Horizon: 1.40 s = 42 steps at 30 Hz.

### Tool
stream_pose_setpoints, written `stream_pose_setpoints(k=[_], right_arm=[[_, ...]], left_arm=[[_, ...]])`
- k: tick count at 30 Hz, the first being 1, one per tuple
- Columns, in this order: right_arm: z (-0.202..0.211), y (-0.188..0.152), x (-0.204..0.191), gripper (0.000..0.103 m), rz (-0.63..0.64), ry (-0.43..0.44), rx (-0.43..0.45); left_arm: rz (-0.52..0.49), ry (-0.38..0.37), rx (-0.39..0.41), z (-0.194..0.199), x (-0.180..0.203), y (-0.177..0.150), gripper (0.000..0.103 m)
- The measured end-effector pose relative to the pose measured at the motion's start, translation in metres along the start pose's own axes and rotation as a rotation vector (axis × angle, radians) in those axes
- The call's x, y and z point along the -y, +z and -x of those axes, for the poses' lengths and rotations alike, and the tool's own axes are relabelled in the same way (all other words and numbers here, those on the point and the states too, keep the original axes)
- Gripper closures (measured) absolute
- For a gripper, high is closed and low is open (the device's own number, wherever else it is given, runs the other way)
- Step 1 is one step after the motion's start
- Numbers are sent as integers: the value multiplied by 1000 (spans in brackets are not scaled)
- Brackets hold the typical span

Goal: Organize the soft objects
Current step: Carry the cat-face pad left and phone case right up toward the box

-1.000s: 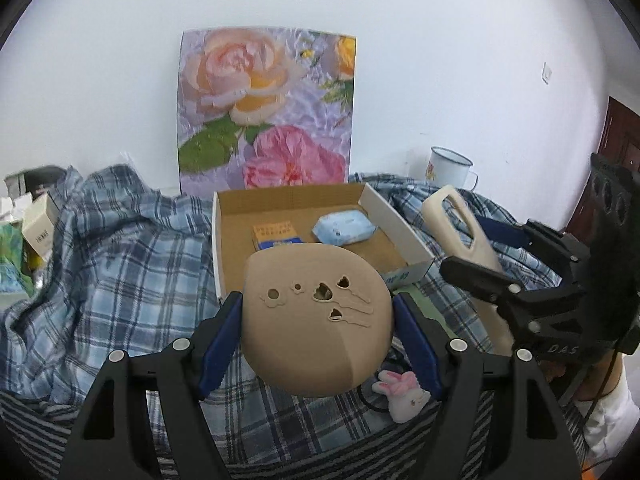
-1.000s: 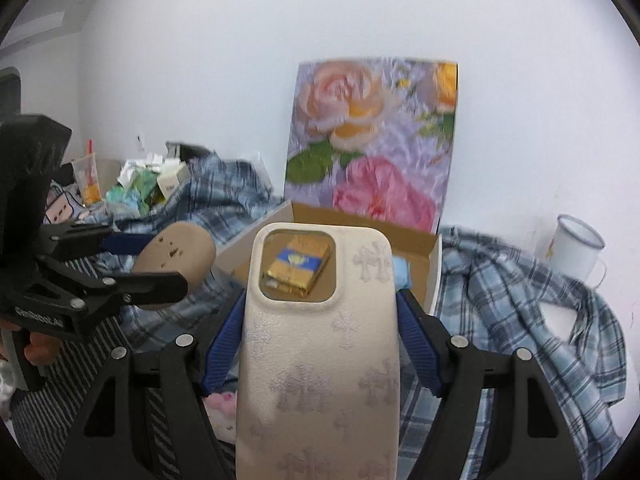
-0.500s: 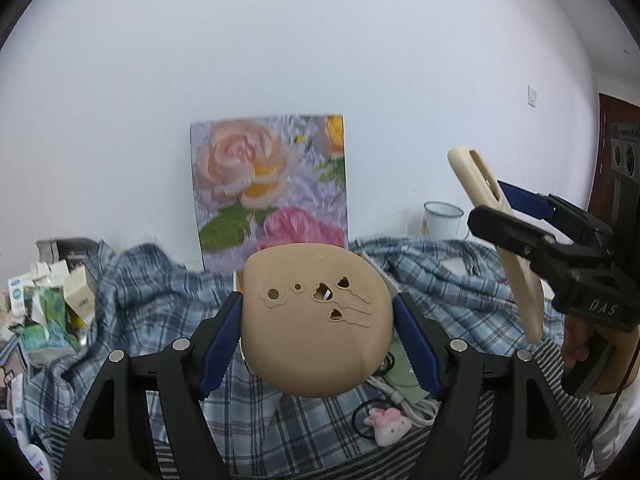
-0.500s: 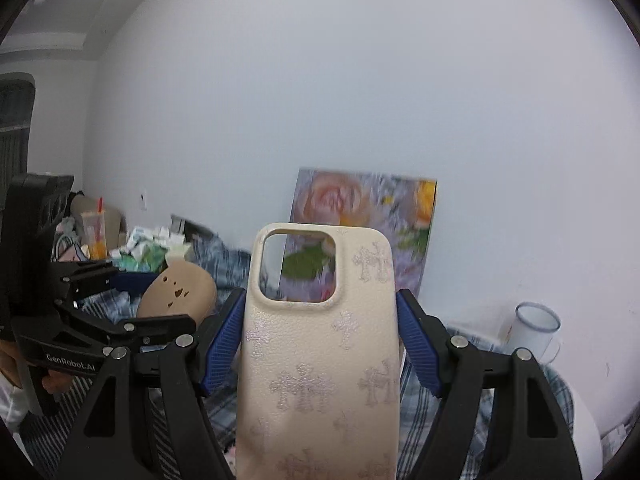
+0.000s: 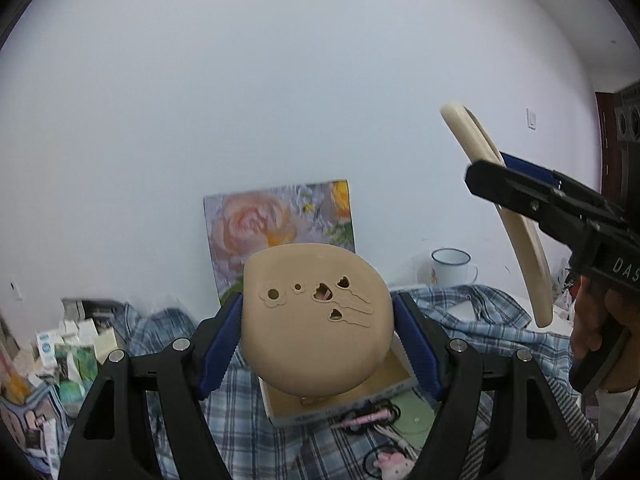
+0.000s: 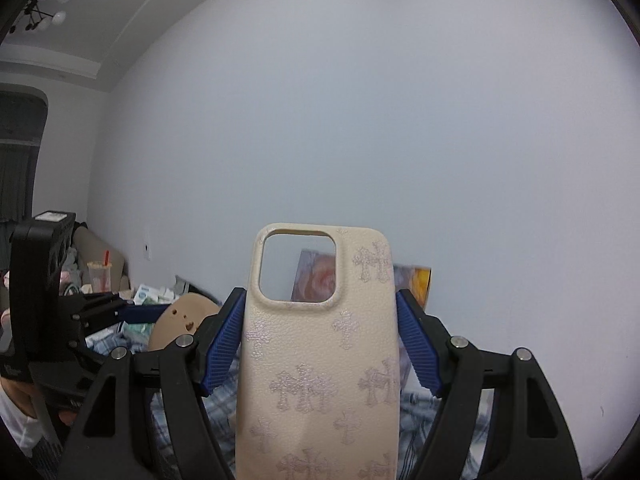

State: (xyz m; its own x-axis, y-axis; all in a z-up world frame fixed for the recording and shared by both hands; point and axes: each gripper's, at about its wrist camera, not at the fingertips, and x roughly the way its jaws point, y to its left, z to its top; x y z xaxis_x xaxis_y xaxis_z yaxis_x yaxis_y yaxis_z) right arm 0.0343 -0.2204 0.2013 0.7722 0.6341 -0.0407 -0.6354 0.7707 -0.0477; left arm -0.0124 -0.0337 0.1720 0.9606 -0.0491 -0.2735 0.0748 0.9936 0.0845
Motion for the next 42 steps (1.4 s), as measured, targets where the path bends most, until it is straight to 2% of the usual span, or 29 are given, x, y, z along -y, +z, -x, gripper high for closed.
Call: stream_pose_setpoints(k=[11,21,31,42], right_arm=[[-21,36,-3,31,8,21,65],[-60,39,11,31,-42,25,58],[-115,-5,30,31,-130,51,-79],[-160,-49,35,31,-198,67,-252]], left_arm=[[-9,15,64,-15,-4,37,26],[1,4,78,-55,-12,59,26],[35,-13,-45,-123,-30,32,26],[63,-35,-148,-171,-43,8,26]])
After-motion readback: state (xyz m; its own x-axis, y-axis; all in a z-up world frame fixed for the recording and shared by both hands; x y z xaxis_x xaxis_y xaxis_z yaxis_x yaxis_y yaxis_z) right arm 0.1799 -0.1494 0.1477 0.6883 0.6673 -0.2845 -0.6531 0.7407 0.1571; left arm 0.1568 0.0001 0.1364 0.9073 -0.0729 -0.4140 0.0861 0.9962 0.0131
